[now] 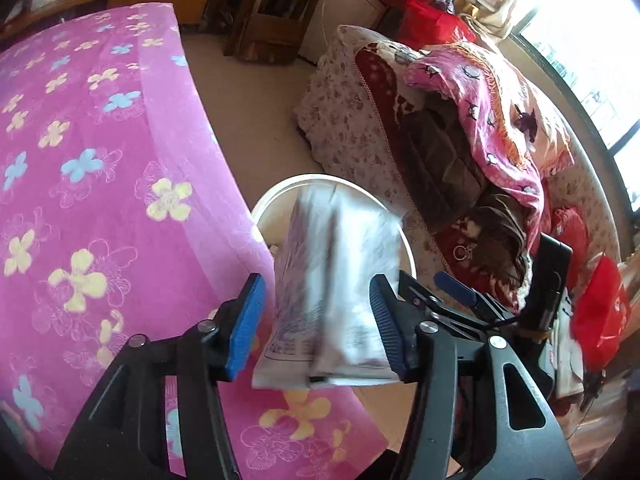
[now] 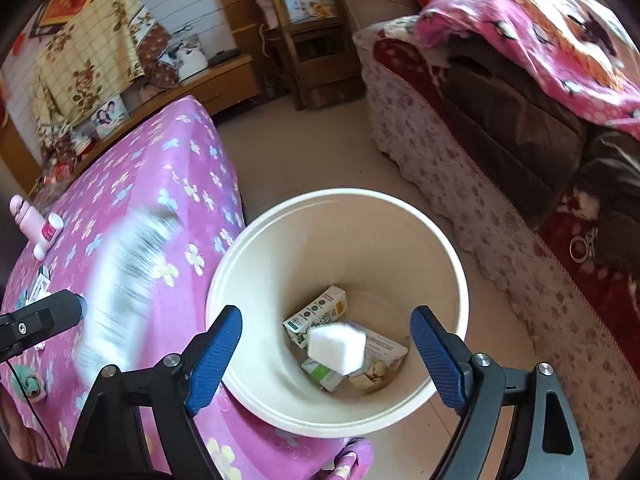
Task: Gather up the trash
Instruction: 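Open both tools to drop the wrapper and sponge into the bucket, then move both tools back over the remaining trash on the table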
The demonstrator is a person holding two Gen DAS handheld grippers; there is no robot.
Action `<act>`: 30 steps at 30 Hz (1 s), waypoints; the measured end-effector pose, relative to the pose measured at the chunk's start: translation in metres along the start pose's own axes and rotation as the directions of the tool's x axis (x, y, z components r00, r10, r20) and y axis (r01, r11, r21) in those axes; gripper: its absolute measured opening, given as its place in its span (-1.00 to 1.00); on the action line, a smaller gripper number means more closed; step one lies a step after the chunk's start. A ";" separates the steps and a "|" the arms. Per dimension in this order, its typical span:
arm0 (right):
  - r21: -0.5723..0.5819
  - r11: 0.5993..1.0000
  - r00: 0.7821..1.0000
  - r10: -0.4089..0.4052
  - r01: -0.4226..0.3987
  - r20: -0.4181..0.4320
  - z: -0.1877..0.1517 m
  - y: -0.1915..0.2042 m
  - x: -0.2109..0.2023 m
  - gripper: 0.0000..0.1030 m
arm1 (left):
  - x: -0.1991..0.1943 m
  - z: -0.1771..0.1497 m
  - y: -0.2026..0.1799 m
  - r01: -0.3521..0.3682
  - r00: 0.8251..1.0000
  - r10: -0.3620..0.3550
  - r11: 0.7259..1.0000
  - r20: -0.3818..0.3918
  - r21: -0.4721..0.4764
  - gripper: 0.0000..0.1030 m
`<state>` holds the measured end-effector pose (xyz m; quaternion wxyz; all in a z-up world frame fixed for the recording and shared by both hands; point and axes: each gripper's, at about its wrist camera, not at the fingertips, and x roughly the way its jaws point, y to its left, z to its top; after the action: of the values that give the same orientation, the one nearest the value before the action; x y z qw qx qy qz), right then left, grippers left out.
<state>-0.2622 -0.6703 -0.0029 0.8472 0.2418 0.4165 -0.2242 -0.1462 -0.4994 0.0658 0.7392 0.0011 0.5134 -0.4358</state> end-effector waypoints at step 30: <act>-0.159 0.976 0.989 0.141 -0.147 -0.047 -0.031 0.108 -0.025 0.64 | -0.071 -0.064 0.110 -0.218 0.976 0.219 0.971 0.001 -0.094 0.05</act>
<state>-0.2324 -0.5629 0.0250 0.8705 0.2057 0.4299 -0.1232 -0.1306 -0.3568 0.0407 0.7848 0.0207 0.5258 -0.3274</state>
